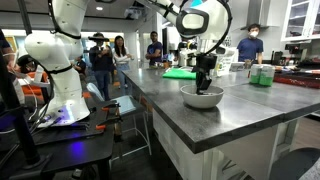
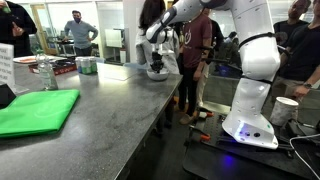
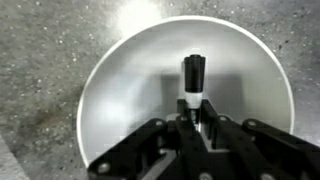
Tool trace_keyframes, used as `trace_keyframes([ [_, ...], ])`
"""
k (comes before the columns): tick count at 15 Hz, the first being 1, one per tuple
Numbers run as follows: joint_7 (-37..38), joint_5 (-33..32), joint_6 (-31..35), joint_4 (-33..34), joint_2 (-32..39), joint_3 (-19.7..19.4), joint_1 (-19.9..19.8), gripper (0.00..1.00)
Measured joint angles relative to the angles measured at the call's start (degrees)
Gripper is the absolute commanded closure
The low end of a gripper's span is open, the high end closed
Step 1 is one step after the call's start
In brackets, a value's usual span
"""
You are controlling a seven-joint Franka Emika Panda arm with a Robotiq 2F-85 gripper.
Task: Take the marker out of the bowl and put it on the counter
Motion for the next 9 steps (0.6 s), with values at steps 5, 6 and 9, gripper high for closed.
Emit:
trace_keyframes([
  [5,1.12,-2.08,-1.02,-1.34,-5.17,-0.11,0.71,0.95],
  [6,1.84,-2.33,-2.20,-2.07,-6.83,-0.11,1.16,0.95],
  [9,6.58,-2.07,-6.45,-4.52,-12.11,0.51,3.61,0.95],
])
